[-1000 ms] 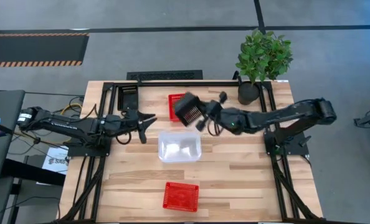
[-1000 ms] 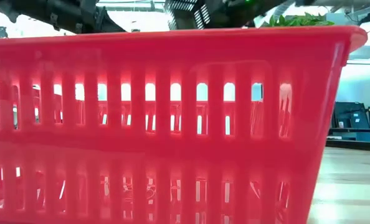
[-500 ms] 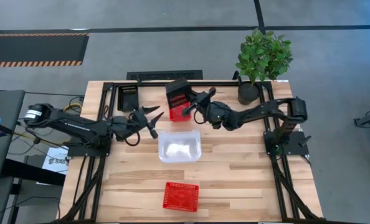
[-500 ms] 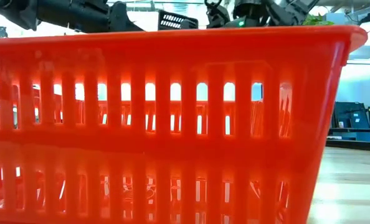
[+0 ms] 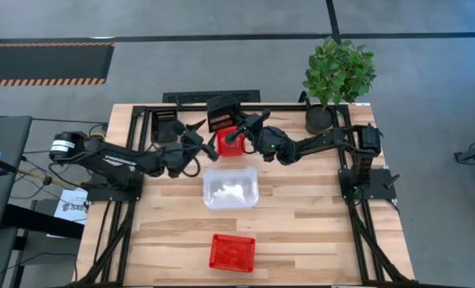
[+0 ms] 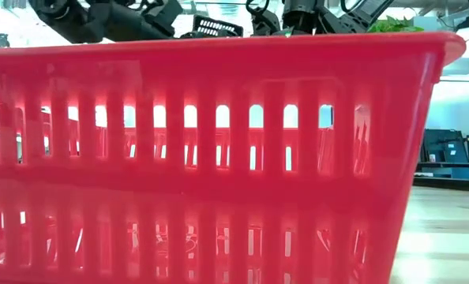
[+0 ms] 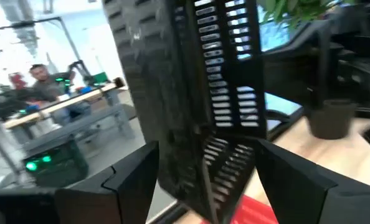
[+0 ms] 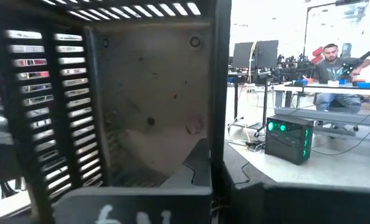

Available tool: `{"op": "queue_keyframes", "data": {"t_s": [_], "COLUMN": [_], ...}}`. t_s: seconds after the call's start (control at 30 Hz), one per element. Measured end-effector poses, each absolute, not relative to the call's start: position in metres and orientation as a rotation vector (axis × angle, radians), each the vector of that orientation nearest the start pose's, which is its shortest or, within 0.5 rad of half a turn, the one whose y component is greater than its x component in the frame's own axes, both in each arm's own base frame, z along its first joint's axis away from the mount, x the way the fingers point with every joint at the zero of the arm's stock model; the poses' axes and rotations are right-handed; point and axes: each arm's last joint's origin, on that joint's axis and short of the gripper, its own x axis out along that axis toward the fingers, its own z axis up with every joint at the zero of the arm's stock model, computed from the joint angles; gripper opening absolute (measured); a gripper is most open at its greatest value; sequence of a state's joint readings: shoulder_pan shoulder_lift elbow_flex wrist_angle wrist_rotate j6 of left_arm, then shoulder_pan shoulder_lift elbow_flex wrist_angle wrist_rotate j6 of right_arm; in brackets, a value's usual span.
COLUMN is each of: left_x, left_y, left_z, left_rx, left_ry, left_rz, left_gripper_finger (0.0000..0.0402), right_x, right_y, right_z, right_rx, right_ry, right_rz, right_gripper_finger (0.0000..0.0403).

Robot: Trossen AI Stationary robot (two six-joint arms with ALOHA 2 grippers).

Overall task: Stack baskets by color
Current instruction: Stack the bottom black bin on top of the top black bins

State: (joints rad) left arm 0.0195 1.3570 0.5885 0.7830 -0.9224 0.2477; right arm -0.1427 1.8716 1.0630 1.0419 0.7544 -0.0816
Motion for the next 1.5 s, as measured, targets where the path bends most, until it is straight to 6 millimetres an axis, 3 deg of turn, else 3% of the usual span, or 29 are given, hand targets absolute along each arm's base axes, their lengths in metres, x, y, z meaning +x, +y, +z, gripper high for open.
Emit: {"op": "queue_keyframes", "data": {"t_s": [0.13, 0.43, 0.7, 0.93, 1.07, 1.3, 1.5], "left_x": [0.275, 0.276, 0.258, 0.253, 0.253, 0.254, 0.253], "left_y": [0.034, 0.034, 0.026, 0.03, 0.031, 0.027, 0.029], "left_z": [0.24, 0.243, 0.278, 0.282, 0.28, 0.279, 0.28], "left_rx": [0.235, 0.272, 0.215, 0.169, 0.171, 0.162, 0.172], "left_ry": [0.118, 0.124, -0.034, -0.058, -0.043, -0.039, -0.028], "left_rz": [1.023, 1.023, 1.064, 1.071, 1.087, 1.074, 1.103], "left_gripper_finger": [0.0252, 0.0252, 0.0252, 0.0247, 0.0198, 0.0019, 0.0003], "right_x": [0.391, 0.391, 0.393, 0.394, 0.394, 0.393, 0.395], "right_y": [-0.073, -0.068, -0.063, -0.06, -0.061, -0.062, -0.062], "right_z": [0.241, 0.24, 0.24, 0.241, 0.241, 0.241, 0.241], "right_rx": [-0.042, -0.044, -0.11, -0.111, -0.111, -0.107, -0.127], "right_ry": [-0.184, -0.174, -0.143, -0.16, -0.159, -0.163, -0.171], "right_rz": [-0.898, -0.89, -0.848, -0.817, -0.822, -0.827, -0.71], "right_gripper_finger": [0.0009, 0.0006, 0.0006, 0.001, 0.0005, 0.0011, 0.0019]}}
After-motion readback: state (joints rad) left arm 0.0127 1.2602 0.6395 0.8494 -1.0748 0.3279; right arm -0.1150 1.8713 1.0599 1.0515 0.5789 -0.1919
